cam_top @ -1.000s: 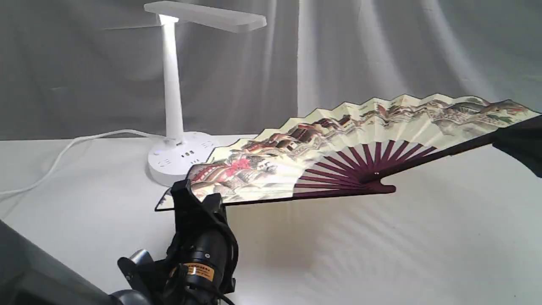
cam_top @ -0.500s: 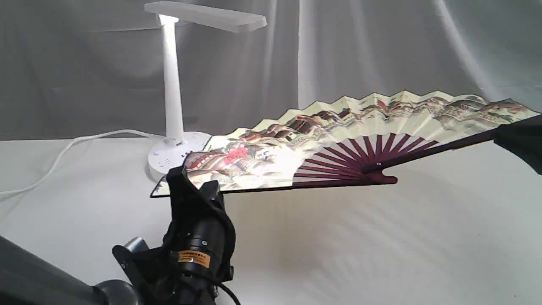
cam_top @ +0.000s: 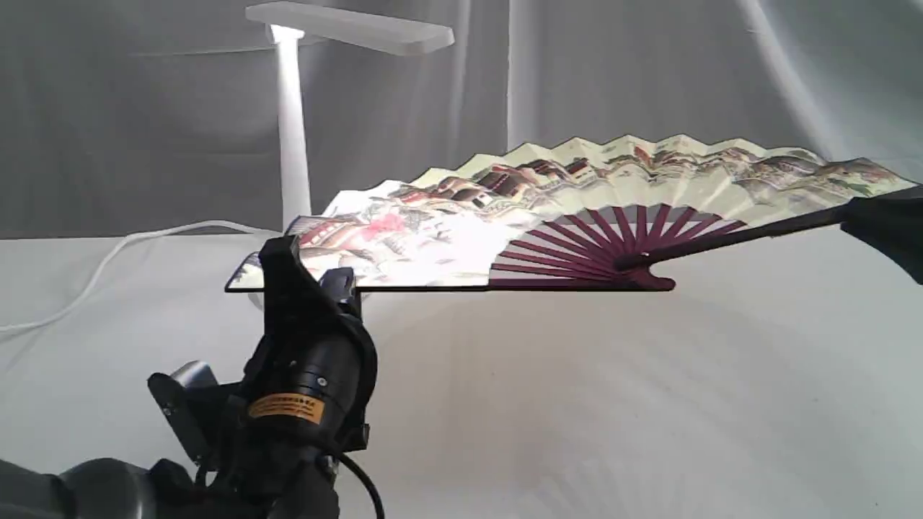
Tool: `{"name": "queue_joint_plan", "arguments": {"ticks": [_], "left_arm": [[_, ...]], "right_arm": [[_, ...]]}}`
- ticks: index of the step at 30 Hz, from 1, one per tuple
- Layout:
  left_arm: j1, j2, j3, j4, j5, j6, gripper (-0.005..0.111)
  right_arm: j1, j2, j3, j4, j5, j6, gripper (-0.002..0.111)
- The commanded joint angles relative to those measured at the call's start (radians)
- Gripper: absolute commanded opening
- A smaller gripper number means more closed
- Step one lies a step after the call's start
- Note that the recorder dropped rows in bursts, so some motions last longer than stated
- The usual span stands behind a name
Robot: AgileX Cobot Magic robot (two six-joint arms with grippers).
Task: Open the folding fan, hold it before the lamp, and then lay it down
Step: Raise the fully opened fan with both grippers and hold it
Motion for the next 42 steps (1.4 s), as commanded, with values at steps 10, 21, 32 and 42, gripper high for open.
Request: {"name": "queue_joint_plan", "arguments": {"ticks": [10, 21, 32, 42], "left_arm": [[0.001, -0.148, 0.132, -0.119, -0.079, -0.032, 0.0], [-0.022, -0.321, 0.295, -0.173, -0.079, -0.032, 0.0], [-0.022, -0.492, 0.339, -0.171, -0.079, 0.078, 0.0], [-0.022, -0.607, 0.339, -0.215, -0.079, 0.219, 0.0]], "right_arm": [[0.073, -0.043, -0.005, 0.039, -0.083, 0.003, 0.0], [0.129, -0.142, -0.003, 0.039, -0.083, 0.01, 0.0], [0.179, -0.224, -0.003, 0.039, -0.083, 0.05, 0.0], [0.18, -0.276, -0.003, 0.039, -0.083, 0.061, 0.0]]}}
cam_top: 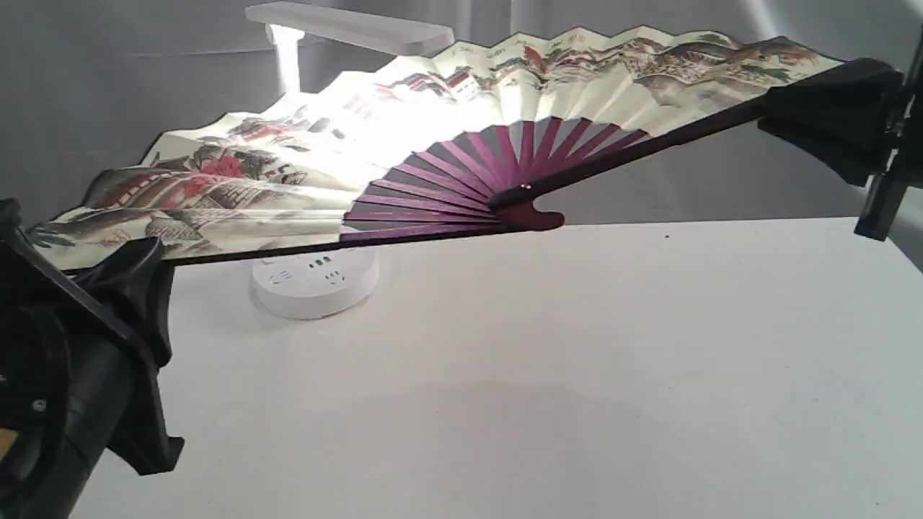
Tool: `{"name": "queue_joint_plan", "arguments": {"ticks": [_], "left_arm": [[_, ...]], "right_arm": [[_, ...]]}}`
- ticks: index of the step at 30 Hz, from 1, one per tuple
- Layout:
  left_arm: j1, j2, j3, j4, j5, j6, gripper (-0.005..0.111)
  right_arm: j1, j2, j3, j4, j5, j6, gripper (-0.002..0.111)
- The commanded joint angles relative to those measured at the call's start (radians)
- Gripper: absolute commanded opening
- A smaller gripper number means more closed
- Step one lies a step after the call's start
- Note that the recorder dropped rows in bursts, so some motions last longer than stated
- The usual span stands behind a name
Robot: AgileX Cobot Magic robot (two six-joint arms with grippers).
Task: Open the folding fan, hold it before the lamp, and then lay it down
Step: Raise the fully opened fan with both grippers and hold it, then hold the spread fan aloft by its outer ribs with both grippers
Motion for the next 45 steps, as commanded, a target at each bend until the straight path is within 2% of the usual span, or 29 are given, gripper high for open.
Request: {"name": "queue_joint_plan", "arguments": {"ticks": [1, 25, 35, 45], "left_arm": [[0.009, -0.041, 0.005, -0.107, -0.1, 0.01, 0.0], [0.009, -0.044, 0.005, -0.16, -0.1, 0.029, 0.0], [0.077, -0.044, 0.005, -0.142, -0.1, 0.079, 0.0], [0.08, -0.044, 0.005, -0.149, -0.1, 0.079, 0.0]], "right_arm": [[-0.019, -0.01, -0.003, 0.027, -0.085, -0.034, 0.0], [-0.019, -0.01, -0.003, 0.027, -0.085, -0.034, 0.0], [-0.019, -0.01, -0.003, 0.027, -0.111, -0.034, 0.0], [-0.019, -0.01, -0.003, 0.027, -0.12, -0.034, 0.0]]}}
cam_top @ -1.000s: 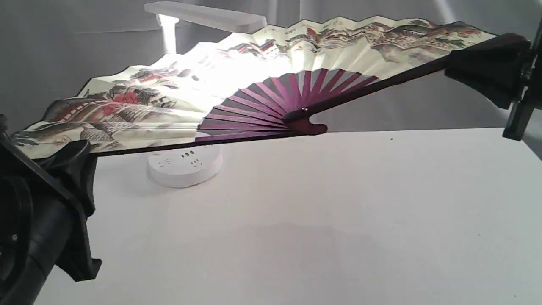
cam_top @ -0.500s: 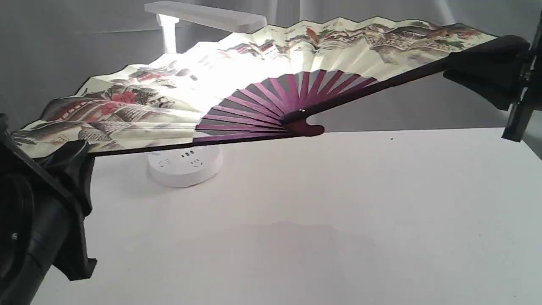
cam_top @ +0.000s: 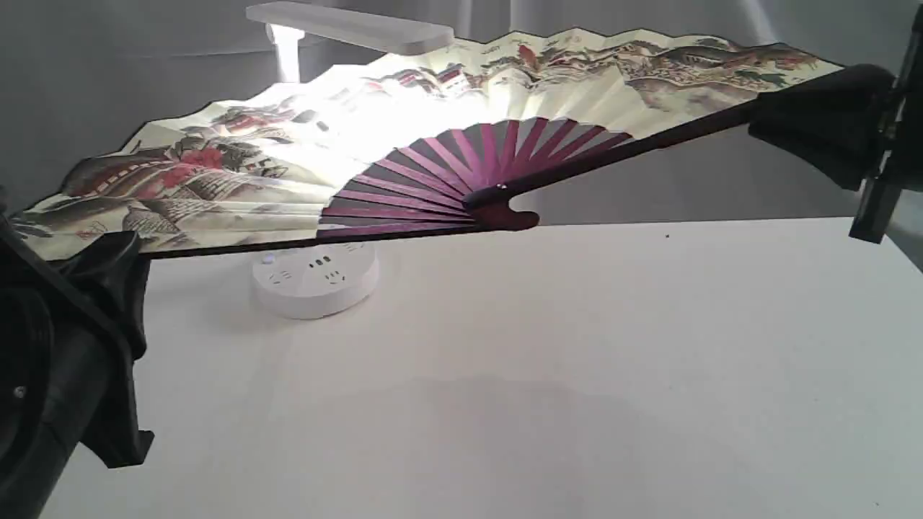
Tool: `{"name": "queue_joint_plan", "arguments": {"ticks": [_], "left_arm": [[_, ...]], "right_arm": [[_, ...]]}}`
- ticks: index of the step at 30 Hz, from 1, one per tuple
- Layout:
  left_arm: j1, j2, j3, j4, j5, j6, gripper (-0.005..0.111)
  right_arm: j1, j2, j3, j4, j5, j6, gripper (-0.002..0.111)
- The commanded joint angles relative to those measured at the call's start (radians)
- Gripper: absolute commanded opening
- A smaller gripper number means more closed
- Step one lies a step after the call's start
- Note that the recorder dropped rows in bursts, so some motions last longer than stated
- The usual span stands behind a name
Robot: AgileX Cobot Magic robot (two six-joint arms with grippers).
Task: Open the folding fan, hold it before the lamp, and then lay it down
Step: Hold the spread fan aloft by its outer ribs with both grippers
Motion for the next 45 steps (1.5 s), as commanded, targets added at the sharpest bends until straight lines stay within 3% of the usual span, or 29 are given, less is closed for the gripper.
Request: {"name": "queue_joint_plan", "arguments": {"ticks": [1, 9, 45], "left_arm": [[0.029, -0.023, 0.005, -0.14, -0.135, -0.01, 0.0], [0.029, -0.023, 0.005, -0.14, -0.135, -0.01, 0.0], [0.029, -0.023, 0.005, -0.174, -0.135, -0.01, 0.0]], "right_arm": [[-0.027, -0.002, -0.003, 0.056, -0.119, -0.039, 0.0], [0.029, -0.002, -0.003, 0.056, -0.151, -0.046, 0.0], [0.029, -0.002, -0.003, 0.056, -0.179, -0.048, 0.0]]}}
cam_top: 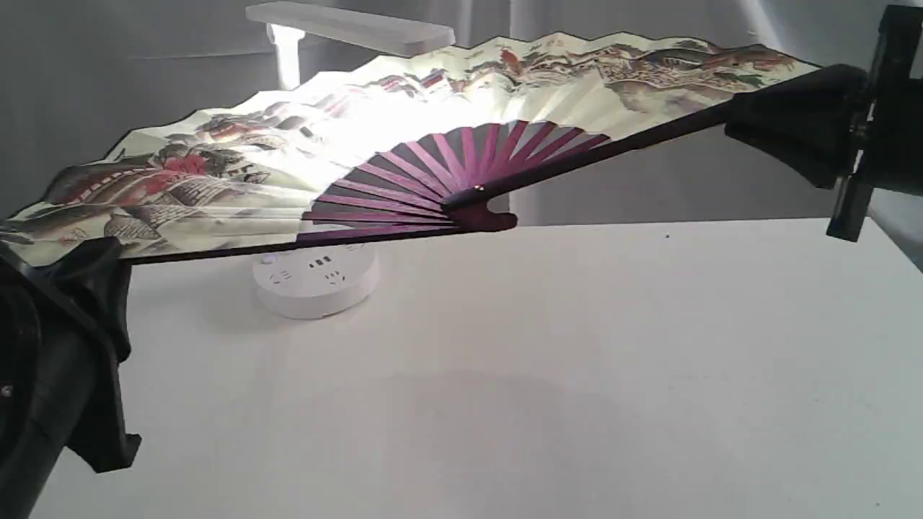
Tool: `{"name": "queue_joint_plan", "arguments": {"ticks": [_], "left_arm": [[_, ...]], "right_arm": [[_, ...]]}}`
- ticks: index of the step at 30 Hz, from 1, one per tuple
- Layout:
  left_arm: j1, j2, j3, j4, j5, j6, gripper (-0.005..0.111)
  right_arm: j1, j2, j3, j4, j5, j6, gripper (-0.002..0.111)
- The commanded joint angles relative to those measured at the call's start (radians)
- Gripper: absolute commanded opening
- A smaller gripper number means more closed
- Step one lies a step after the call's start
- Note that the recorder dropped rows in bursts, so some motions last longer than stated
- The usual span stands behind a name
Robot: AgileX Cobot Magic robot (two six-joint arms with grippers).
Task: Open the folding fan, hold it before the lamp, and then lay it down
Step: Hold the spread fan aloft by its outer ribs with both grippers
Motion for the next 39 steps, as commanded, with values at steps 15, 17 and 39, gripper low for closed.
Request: {"name": "queue_joint_plan", "arguments": {"ticks": [15, 17, 39], "left_arm": [[0.086, -0.02, 0.005, -0.05, -0.128, -0.018, 0.0], [0.086, -0.02, 0.005, -0.048, -0.128, -0.018, 0.0], [0.086, -0.02, 0.005, -0.046, -0.128, -0.02, 0.0]], "right_arm": [[-0.019, -0.002, -0.003, 0.038, -0.149, -0.042, 0.0], [-0.019, -0.002, -0.003, 0.038, -0.149, -0.042, 0.0], [-0.019, -0.002, -0.003, 0.038, -0.141, -0.042, 0.0]]}}
